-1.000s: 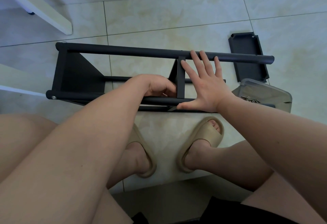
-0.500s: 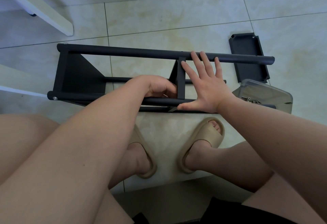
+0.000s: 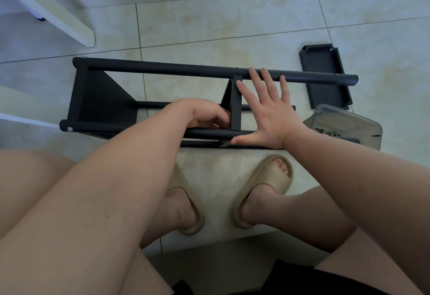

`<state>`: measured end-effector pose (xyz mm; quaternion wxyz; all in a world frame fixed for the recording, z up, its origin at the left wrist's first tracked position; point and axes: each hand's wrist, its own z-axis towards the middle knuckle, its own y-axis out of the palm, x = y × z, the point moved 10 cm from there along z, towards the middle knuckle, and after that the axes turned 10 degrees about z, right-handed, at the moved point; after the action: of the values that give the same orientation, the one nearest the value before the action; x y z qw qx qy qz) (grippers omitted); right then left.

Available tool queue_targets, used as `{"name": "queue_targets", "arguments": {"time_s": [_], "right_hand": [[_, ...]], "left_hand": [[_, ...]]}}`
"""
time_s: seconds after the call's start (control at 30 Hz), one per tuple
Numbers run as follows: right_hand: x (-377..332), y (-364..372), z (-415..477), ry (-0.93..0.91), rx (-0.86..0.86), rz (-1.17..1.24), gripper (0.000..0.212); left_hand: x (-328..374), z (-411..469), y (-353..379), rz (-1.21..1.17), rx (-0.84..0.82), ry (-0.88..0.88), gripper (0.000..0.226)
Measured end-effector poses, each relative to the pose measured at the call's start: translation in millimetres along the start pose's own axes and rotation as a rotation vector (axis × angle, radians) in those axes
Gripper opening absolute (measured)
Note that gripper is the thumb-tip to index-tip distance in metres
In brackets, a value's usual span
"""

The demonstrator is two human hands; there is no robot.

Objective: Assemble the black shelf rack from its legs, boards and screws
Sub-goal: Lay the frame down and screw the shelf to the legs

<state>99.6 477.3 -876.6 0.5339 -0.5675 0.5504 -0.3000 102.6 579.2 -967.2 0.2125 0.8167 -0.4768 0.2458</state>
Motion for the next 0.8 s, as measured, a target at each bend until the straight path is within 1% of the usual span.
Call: {"name": "queue_targets", "arguments": {"time_s": [0.07,0.13,0.37,0.57,0.67,0.8], "right_hand": [[-0.1,0.3,0.0,0.000,0.003,-0.003,0.133],[0.1,0.6,0.0,-0.001,0.004,-0.004,0.132],[0.5,0.7,0.4,-0.004,0.009,-0.005,0.132],[0.5,1.1,0.5,-0.006,0.010,0.000,0.132],[0.3,1.4,0.4,-0.005,0.006,0.001,0.132],[0.4,0.8,0.4,-0.003,-0.002,0.008,0.132]], "left_hand": [[-3.5,-1.0,0.9,0.085,-0.006,-0.046,0.016],[-3.7,-1.4,1.9,0.112,-0.012,-0.054,0.015],[-0.5,-0.9,4.0,0.067,-0.041,-0.003,0.017],[-3.8,-3.6,4.8,0.109,-0.051,-0.064,0.018],[-4.8,-3.0,3.7,0.118,-0.035,-0.073,0.016],[-2.4,-0.6,0.2,0.101,0.003,-0.032,0.014]]}}
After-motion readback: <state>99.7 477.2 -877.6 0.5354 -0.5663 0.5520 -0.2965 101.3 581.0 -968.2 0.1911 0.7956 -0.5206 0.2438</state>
